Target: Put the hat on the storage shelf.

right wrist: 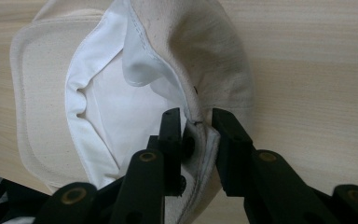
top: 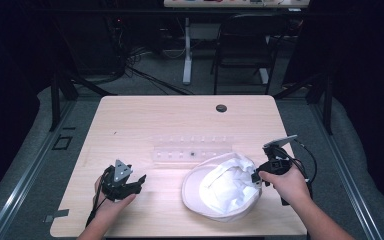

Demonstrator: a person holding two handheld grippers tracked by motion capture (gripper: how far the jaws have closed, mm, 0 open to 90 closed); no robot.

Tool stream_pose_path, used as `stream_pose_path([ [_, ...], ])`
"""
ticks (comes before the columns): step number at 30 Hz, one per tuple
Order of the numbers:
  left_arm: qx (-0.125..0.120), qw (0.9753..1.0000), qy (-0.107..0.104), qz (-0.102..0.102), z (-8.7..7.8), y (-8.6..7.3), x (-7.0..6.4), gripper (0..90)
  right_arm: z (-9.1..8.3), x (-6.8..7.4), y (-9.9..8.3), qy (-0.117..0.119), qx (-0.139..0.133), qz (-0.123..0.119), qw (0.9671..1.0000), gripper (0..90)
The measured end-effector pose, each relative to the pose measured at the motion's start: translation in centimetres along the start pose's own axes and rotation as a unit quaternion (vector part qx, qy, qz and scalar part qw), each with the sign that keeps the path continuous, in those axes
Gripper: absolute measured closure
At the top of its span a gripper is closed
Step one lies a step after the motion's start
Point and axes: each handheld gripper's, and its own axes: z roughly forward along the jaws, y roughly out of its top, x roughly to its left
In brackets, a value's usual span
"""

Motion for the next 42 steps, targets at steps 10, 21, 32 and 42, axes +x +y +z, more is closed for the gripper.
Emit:
stream_pose_path([
  [10, -0.004, 1.0000, 0.000, -0.006, 0.0, 0.0, 0.0, 35.0, -0.9, 1.8, 0.2, -0.047, 0.004, -0.042, 0.9980, 78.7],
  [21, -0.005, 1.0000, -0.001, -0.007, 0.0, -0.1, 0.1, 35.1, -0.9, 3.1, 0.7, -0.091, 0.017, -0.076, 0.9928, 79.2],
  [32, -0.006, 0.9999, 0.000, -0.009, 0.1, -0.1, 0.1, 35.0, -1.4, 2.7, 2.1, -0.052, 0.057, -0.032, 0.9965, 80.1],
  [42, -0.004, 1.0000, 0.000, -0.007, 0.1, -0.1, 0.1, 35.0, -2.7, 3.2, 2.6, -0.031, 0.057, -0.010, 0.9978, 80.3],
])
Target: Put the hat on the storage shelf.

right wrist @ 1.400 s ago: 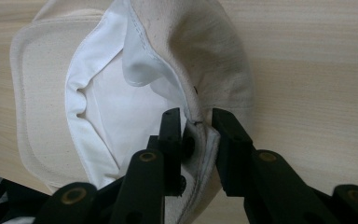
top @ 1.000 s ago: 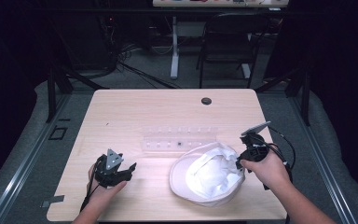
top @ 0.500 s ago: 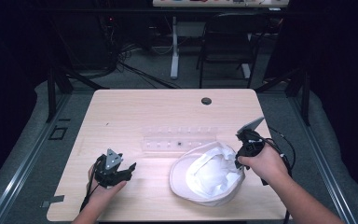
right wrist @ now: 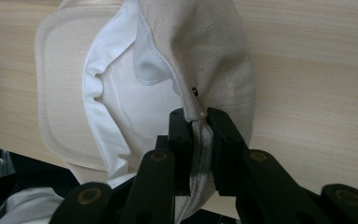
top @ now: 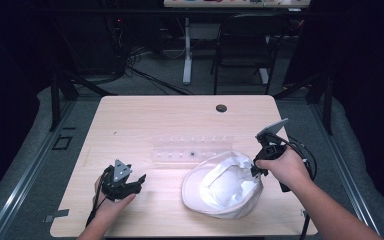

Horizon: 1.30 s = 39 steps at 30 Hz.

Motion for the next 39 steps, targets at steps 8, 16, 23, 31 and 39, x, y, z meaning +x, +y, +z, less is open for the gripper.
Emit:
stream_pose_path([
  [8, 0.000, 1.0000, 0.000, -0.002, -0.1, 0.0, 0.0, 35.0, -1.4, 0.3, 0.2, 0.049, -0.003, 0.014, 0.9987, 80.4],
  [16, -0.003, 1.0000, -0.003, -0.005, -0.1, 0.0, 0.1, 34.5, -2.4, 0.2, 0.1, 0.115, -0.007, 0.037, 0.9927, 80.4],
  [23, -0.016, 0.9997, -0.003, -0.017, -0.3, 0.1, 0.1, 32.9, -3.0, -0.1, -0.2, 0.177, -0.004, 0.043, 0.9834, 80.5],
  [31, -0.025, 0.9995, 0.008, -0.018, -0.4, 0.1, 0.0, 32.6, -3.3, 0.5, -0.3, 0.237, -0.002, 0.051, 0.9702, 80.5],
  [39, -0.024, 0.9994, 0.008, -0.024, -0.4, 0.0, 0.1, 32.6, -3.3, 1.2, -0.3, 0.293, -0.006, 0.052, 0.9547, 80.6],
])
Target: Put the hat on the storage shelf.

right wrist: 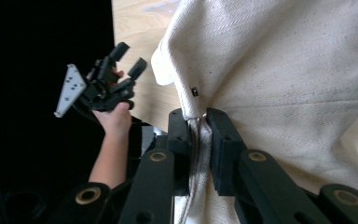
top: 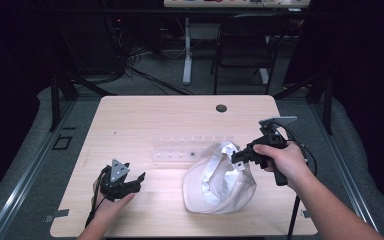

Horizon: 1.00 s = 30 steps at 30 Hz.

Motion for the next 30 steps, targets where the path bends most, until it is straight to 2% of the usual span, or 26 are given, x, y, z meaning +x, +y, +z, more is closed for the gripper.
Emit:
stream_pose_path([
  [3, 0.001, 1.0000, 0.000, -0.002, 0.0, 0.0, 0.1, 32.5, 0.2, 0.4, 0.0, 0.013, -0.006, 0.004, 0.9999, 80.7],
  [7, 0.002, 1.0000, 0.004, -0.006, 0.1, -0.1, 0.2, 31.6, 0.2, 1.0, 0.1, 0.027, -0.005, -0.004, 0.9996, 80.7],
  [12, 0.000, 0.9999, 0.005, -0.011, 0.0, -0.1, 0.3, 31.2, 0.2, 2.5, 0.2, 0.044, -0.015, -0.011, 0.9988, 80.9],
  [15, -0.004, 1.0000, 0.004, -0.008, -0.1, -0.1, 0.3, 32.0, -0.2, 3.2, 0.3, 0.043, -0.014, -0.022, 0.9987, 80.9],
  [22, -0.003, 1.0000, -0.002, 0.007, -0.2, 0.0, -0.1, 36.4, -1.4, 4.0, 0.4, 0.045, -0.029, -0.027, 0.9982, 81.0],
  [23, -0.004, 1.0000, -0.003, 0.006, -0.1, 0.0, -0.2, 36.6, -1.4, 4.1, 0.4, 0.045, -0.037, -0.021, 0.9981, 81.0],
  [30, -0.004, 0.9999, -0.004, 0.009, -0.1, 0.0, -0.2, 36.9, -2.4, 4.7, 0.9, 0.049, -0.048, -0.026, 0.9973, 81.0],
])
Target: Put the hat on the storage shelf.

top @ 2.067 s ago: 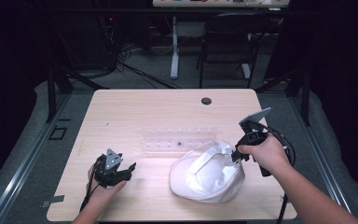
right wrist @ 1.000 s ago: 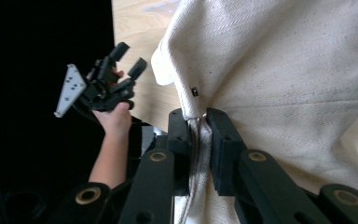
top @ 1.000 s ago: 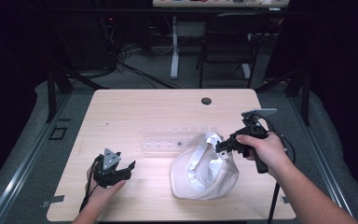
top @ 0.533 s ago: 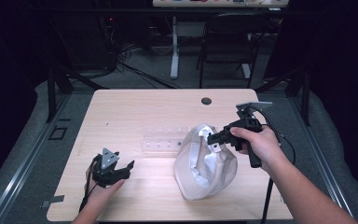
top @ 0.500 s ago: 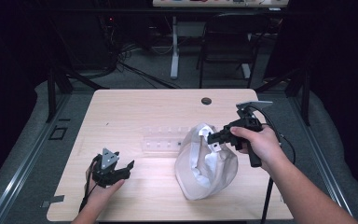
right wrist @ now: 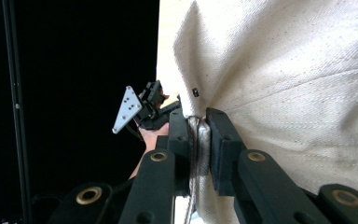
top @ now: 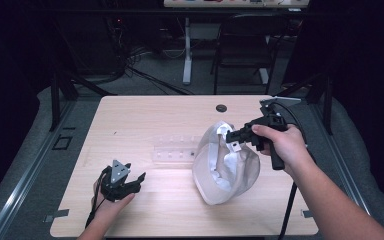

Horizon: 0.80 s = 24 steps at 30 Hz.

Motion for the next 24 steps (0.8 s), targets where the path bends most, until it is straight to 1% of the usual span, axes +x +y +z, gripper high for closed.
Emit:
stream_pose_path([
  [3, -0.002, 1.0000, 0.000, 0.001, 0.0, 0.0, 0.0, 36.9, -0.1, 0.4, 0.3, 0.006, -0.008, 0.001, 0.9999, 81.0],
  [4, -0.003, 1.0000, 0.001, 0.001, 0.0, 0.0, 0.0, 36.9, -0.1, 0.6, 0.4, 0.006, -0.013, 0.002, 0.9999, 81.0],
  [5, -0.004, 1.0000, 0.002, 0.001, -0.1, 0.0, 0.0, 36.9, -0.2, 0.8, 0.6, 0.006, -0.009, -0.003, 0.9999, 81.0],
  [7, -0.005, 1.0000, 0.004, 0.001, -0.1, 0.0, 0.0, 36.8, -0.2, 1.2, 0.8, 0.004, -0.015, -0.004, 0.9999, 81.0],
  [9, -0.004, 1.0000, 0.004, 0.002, -0.1, 0.0, 0.1, 36.4, -0.3, 1.5, 1.1, 0.005, -0.016, -0.006, 0.9998, 81.0],
  [12, -0.001, 1.0000, 0.003, 0.001, -0.1, 0.0, 0.2, 36.3, -0.4, 2.1, 1.5, 0.005, -0.024, -0.004, 0.9997, 81.0],
  [15, 0.004, 1.0000, 0.002, -0.006, -0.1, 0.2, 0.2, 38.3, -0.6, 2.6, 1.9, 0.007, -0.031, -0.005, 0.9995, 81.1],
  [18, 0.006, 1.0000, 0.001, -0.005, -0.1, 0.2, 0.2, 38.5, -0.6, 3.0, 2.3, 0.010, -0.039, -0.004, 0.9992, 81.1],
  [24, 0.001, 1.0000, -0.001, -0.003, -0.2, 0.2, 0.1, 38.5, -0.6, 3.7, 3.2, 0.009, -0.052, -0.004, 0.9986, 81.1],
])
